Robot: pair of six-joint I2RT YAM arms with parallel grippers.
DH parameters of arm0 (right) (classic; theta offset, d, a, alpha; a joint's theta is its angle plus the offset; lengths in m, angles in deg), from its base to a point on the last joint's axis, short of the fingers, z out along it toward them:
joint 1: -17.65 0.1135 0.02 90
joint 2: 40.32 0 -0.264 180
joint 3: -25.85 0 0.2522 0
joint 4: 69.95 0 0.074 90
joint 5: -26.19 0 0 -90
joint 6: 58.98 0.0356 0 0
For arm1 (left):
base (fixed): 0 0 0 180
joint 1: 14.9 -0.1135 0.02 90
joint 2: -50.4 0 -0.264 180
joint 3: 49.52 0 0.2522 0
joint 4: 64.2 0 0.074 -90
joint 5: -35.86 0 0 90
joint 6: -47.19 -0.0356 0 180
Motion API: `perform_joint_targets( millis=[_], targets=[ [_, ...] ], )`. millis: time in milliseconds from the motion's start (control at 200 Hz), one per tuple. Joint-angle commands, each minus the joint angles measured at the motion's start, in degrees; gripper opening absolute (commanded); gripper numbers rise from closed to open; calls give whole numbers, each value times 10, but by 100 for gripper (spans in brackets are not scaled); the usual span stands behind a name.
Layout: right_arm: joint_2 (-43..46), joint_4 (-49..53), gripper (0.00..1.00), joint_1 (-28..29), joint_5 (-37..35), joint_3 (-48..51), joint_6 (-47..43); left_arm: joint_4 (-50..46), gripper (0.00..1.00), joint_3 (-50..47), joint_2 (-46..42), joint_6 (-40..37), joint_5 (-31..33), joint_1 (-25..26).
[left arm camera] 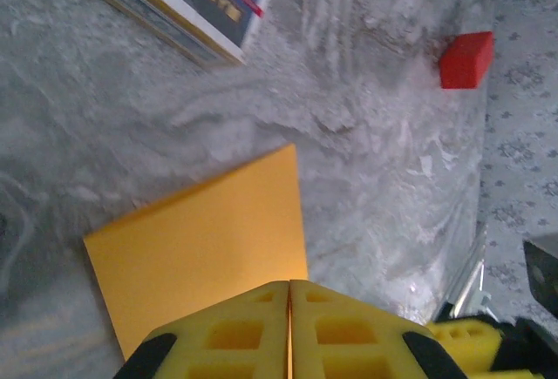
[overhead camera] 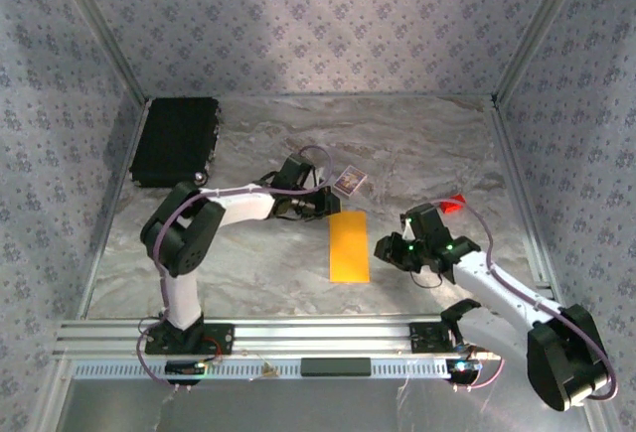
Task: Fold a paper plane with a square sheet of paper (pick it up from the middle)
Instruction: First fold the square sheet of paper in half at the center of the table.
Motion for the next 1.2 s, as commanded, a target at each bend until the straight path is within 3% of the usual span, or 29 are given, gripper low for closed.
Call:
perform_joint_targets(
  millis=[0,230,690,1004,1194],
  targets=[
    [14,15,31,7,12,10,37,-19,9,35,28,-16,-19,-3],
    [15,-12,32,34,33,28,62,-24,9,42,70,-19,-17,-5],
    [-31,-57,46,78,51,44,102,31,7,-66,73,5,-2,-13],
    [-76,-61,46,81,44,47,107,32,7,-61,70,7,-2,-14],
    [-78,-113,44,79,63,56,119,33,7,-61,70,8,-4,-14]
  ],
)
